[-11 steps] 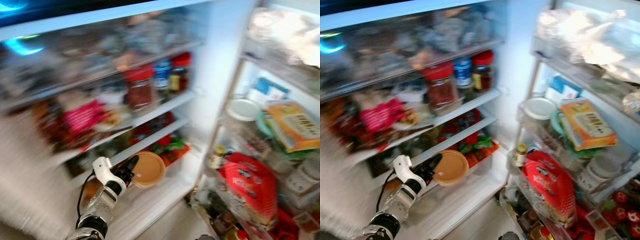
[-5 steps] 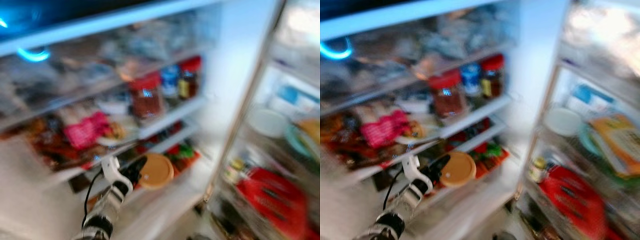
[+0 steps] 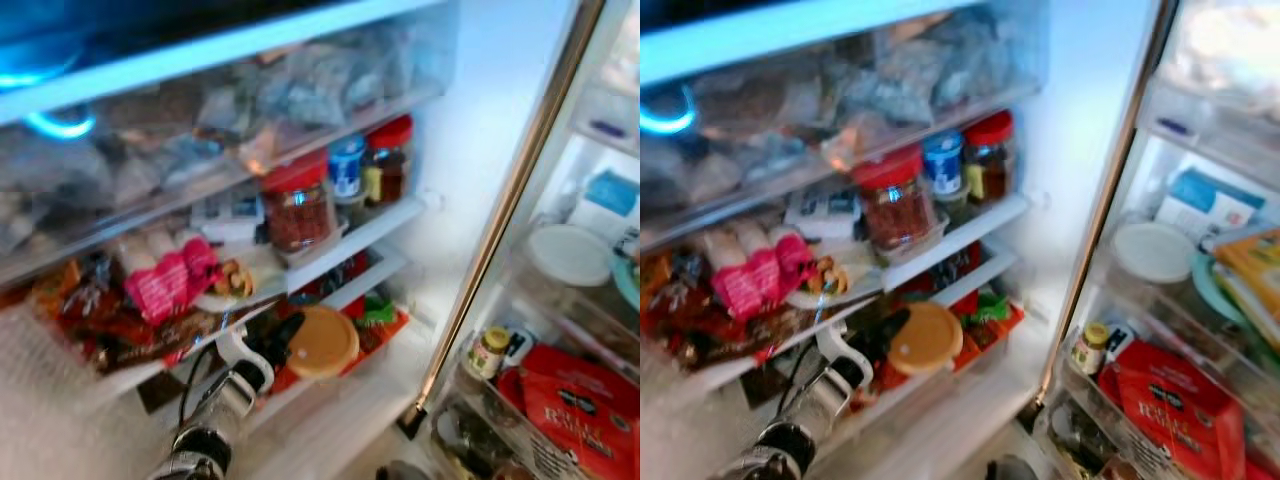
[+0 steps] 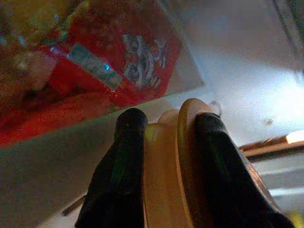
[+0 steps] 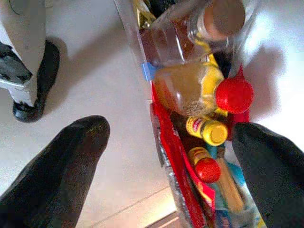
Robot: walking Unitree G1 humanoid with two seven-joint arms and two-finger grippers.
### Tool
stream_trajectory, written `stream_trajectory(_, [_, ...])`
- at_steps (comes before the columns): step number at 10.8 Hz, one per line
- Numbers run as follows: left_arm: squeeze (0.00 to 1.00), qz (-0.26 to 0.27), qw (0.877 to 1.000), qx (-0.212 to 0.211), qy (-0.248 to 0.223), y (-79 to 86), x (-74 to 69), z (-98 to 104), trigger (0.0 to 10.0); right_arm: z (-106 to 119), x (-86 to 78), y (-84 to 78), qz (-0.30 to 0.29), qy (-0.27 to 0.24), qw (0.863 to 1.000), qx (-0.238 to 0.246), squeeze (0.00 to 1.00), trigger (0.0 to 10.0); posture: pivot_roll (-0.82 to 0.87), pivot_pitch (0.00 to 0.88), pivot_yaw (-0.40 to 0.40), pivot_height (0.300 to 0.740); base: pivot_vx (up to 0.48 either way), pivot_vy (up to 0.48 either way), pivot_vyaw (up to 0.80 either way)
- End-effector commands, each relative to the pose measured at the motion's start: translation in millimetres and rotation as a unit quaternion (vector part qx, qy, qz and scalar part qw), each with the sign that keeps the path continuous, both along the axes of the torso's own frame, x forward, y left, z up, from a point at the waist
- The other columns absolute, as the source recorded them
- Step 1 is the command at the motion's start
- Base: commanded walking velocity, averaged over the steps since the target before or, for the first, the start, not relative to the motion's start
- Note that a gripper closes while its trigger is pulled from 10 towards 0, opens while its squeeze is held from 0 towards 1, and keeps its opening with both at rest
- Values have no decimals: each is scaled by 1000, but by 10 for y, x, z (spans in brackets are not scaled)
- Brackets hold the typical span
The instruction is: Restocking fridge
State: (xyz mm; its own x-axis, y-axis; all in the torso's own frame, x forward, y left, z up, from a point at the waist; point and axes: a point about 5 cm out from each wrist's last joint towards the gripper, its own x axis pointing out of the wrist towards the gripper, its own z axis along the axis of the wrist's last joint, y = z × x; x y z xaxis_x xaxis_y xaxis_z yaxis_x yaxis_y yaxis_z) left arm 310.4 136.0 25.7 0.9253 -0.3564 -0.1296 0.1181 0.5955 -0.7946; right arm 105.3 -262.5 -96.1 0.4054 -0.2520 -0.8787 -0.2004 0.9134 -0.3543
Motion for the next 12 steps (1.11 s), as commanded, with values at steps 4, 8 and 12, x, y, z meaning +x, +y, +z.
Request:
stream_trajectory(4, [0,116,993,-23,11,288,25,23,10000,-7,2,34,-1,-7,1000,10,0,10000,-276,0,39,653,0,0,0])
stream_trajectory(8, [0,146,987,-72,-21,357,42,119,10000,-4,12,44,1,-14,1000,15,0,10000,-266,0,35,653,0,0,0])
stream_trajectory(12, [0,166,982,-78,-52,480,116,257,10000,1,29,52,-2,-22,1000,21,0,10000,-270,0,38,653,0,0,0])
